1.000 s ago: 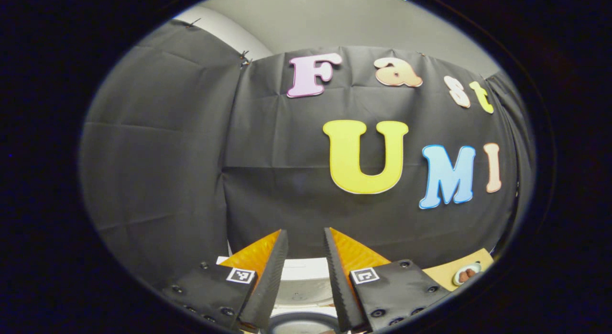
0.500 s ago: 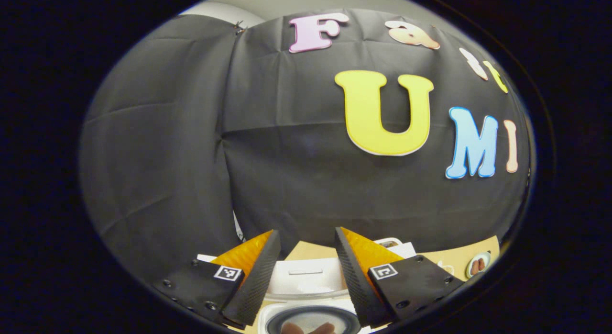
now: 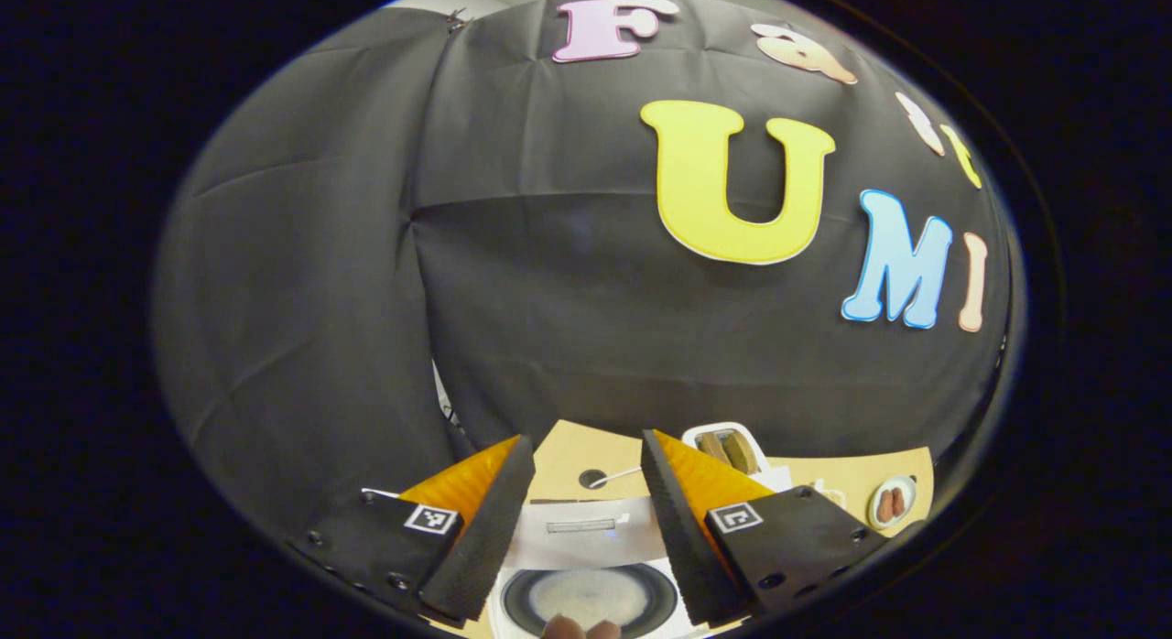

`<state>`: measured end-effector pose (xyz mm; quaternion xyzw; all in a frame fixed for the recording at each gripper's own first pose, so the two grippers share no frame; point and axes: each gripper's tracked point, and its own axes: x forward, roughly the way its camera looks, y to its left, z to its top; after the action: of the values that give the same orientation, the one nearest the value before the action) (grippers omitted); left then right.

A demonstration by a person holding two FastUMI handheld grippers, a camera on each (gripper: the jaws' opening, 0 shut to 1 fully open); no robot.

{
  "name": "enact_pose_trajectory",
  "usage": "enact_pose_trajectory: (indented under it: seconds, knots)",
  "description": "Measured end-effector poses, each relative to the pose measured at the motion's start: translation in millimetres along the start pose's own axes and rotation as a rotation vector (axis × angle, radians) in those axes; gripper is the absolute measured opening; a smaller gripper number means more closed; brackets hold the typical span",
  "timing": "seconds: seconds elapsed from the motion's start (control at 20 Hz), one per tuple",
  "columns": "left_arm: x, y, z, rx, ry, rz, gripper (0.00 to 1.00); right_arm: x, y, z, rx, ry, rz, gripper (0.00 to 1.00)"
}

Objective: Close the left gripper, press the button to open the rice cooker; take a wooden spoon from the chopstick holder with the right hand, scoop a spoonful of rice and pour it into the rice cooker, then put the wooden spoon back into the chopstick holder.

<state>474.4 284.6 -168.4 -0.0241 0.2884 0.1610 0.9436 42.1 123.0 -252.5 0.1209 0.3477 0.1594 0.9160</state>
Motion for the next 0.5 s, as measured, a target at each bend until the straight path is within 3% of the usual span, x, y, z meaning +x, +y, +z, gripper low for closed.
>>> enact_pose_trajectory:
  seconds: [0.5]
  knots:
    - [-81.0, -18.5, -110.0, 0.009, -0.007, -0.045, 0.87, 3.5, 5.9, -7.3, 0.005, 0.012, 0.019, 0.97]
